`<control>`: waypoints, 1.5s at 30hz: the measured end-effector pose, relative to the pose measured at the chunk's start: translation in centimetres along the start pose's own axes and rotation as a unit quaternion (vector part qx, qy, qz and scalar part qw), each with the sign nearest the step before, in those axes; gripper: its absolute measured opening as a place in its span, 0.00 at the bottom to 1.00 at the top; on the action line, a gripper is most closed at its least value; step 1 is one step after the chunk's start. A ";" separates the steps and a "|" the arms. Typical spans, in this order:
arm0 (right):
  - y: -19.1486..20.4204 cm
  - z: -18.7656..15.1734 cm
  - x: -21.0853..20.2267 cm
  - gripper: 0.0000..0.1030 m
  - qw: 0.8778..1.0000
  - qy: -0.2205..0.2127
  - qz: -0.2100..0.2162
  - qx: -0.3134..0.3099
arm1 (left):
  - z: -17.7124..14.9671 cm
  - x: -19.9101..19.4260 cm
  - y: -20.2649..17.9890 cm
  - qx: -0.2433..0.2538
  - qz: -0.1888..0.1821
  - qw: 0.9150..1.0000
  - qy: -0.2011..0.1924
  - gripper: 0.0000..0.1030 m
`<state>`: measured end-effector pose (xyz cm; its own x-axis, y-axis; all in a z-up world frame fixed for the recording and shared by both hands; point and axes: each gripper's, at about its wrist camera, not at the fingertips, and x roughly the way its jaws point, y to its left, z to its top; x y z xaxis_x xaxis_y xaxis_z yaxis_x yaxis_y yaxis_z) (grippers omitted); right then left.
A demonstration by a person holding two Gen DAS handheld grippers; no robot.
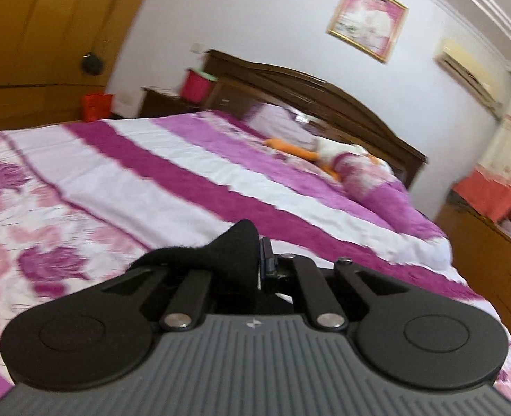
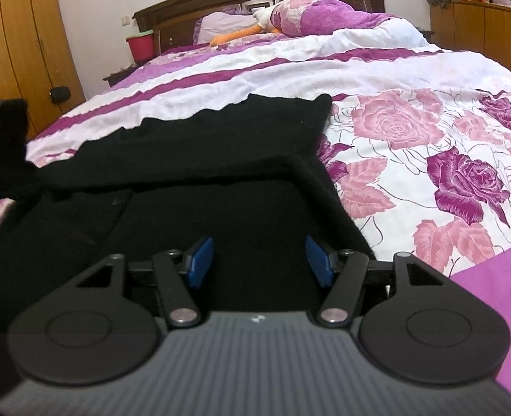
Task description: Fold small clothes
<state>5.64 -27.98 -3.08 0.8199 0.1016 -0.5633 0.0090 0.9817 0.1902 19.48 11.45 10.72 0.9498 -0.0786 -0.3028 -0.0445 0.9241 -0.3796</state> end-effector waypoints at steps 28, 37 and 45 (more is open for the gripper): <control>-1.4 -0.7 -0.6 0.59 1.000 -0.006 0.000 0.010 | -14.4 5.9 -5.5 0.054 -0.074 0.972 0.215 0.55; 0.1 0.2 -1.6 0.60 1.000 -0.016 0.006 -0.002 | -12.3 0.0 -3.3 0.081 -0.010 0.974 0.211 0.58; 4.0 2.1 -1.4 0.60 0.998 -0.025 0.041 -0.036 | -11.4 -4.1 0.7 0.098 0.060 0.975 0.191 0.60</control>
<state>5.67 -24.55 0.14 0.8439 0.1752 -0.5071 -0.0985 0.9797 0.1745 12.01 8.11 1.75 0.7551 -0.0651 -0.6524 -0.0519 0.9860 -0.1584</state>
